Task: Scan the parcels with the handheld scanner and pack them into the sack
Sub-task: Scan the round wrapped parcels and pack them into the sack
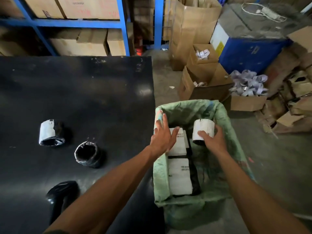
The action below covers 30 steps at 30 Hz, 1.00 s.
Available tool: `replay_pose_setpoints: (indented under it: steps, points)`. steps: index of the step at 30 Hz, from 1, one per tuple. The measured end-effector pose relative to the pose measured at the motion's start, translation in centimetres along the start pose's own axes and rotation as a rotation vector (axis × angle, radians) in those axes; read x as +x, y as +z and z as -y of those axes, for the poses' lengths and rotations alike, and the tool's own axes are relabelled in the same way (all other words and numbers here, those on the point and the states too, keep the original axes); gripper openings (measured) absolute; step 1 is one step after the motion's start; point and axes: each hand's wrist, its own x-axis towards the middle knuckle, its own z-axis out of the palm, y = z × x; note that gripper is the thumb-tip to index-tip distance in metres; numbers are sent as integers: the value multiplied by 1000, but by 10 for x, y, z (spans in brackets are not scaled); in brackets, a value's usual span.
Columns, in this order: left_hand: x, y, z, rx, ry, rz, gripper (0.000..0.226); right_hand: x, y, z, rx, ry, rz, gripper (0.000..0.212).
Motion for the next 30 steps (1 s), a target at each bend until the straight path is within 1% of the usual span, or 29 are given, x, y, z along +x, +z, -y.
replay_pose_setpoints:
  steps: [4,7,11,16,18,21,24,26,30]
  points:
    - [34,8,-15,166,-114,-120,81,52,14,-38,-88,64,62,80]
    - [43,14,-15,343,-100,-192,80,84,32,-61,-172,81,115,81]
    - [49,22,-12,333,-79,-232,78,120,58,-88,-225,80,194,84]
    - [53,25,-4,439,-9,-294,79,142,83,-111,-306,112,258,86]
    - [53,25,-3,382,-19,-280,79,147,90,-117,-317,128,277,86]
    - [54,25,-3,358,-11,-291,79,157,97,-126,-301,146,275,87]
    - [58,26,-5,419,-5,-292,77,162,98,-124,-297,136,300,85]
    - [59,28,-5,472,7,-321,76,166,100,-127,-312,142,301,85]
    - [55,29,-1,472,12,-329,76,161,102,-126,-336,161,282,86]
